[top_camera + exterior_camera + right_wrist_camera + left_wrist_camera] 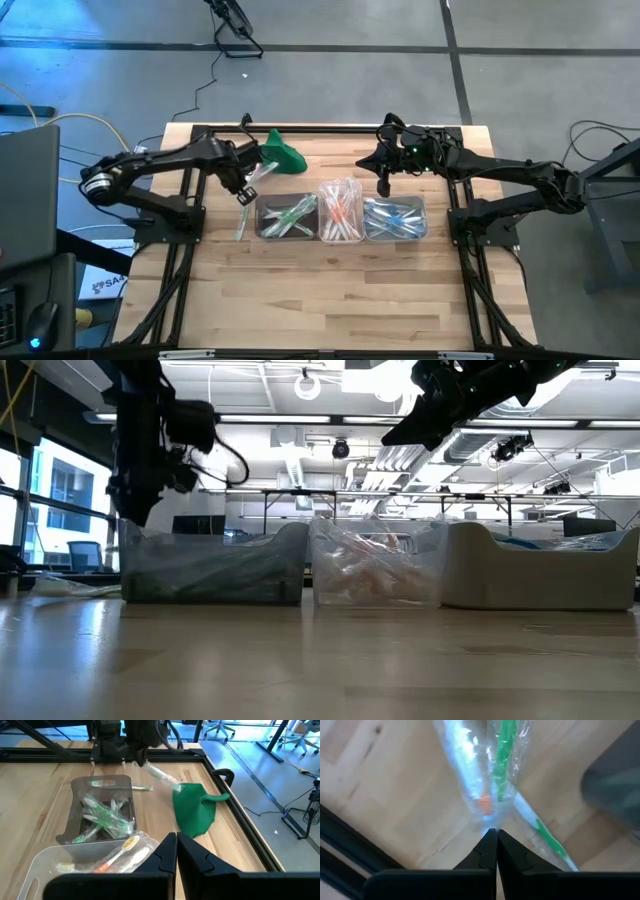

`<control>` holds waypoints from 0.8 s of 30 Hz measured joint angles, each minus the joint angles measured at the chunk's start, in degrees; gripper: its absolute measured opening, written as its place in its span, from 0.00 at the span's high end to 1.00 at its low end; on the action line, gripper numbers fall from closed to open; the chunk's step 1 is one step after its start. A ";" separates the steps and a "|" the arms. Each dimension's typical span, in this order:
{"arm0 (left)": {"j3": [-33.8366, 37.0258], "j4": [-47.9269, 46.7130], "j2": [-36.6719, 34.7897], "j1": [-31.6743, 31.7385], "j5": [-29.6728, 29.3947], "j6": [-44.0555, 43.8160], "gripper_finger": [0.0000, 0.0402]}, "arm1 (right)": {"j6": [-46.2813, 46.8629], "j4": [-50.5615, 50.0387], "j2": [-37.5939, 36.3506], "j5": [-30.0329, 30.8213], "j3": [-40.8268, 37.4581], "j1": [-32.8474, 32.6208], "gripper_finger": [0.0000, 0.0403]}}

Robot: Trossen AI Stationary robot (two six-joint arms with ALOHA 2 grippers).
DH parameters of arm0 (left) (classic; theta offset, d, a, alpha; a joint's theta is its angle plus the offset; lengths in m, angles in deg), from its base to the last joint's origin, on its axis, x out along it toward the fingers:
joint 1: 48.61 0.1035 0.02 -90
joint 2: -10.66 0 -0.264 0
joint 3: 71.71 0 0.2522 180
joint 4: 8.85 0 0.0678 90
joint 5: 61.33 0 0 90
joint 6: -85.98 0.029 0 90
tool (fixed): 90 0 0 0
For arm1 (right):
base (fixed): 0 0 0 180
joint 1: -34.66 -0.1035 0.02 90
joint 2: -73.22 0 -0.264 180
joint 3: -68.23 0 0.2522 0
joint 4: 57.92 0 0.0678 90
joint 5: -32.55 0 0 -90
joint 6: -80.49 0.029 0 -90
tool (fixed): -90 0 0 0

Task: Pick & Place Toothbrushes
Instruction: Put the green toothbrush into the black bin

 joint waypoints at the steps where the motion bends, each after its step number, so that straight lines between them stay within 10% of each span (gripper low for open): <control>1: -0.58 -0.72 -0.60 0.00 0.01 0.36 1.00 | 0.00 -0.02 0.00 0.00 0.00 0.00 0.99; 24: -13.38 13.47 -6.98 0.00 5.91 12.76 1.00 | -1.57 0.30 0.00 0.20 0.00 0.00 0.99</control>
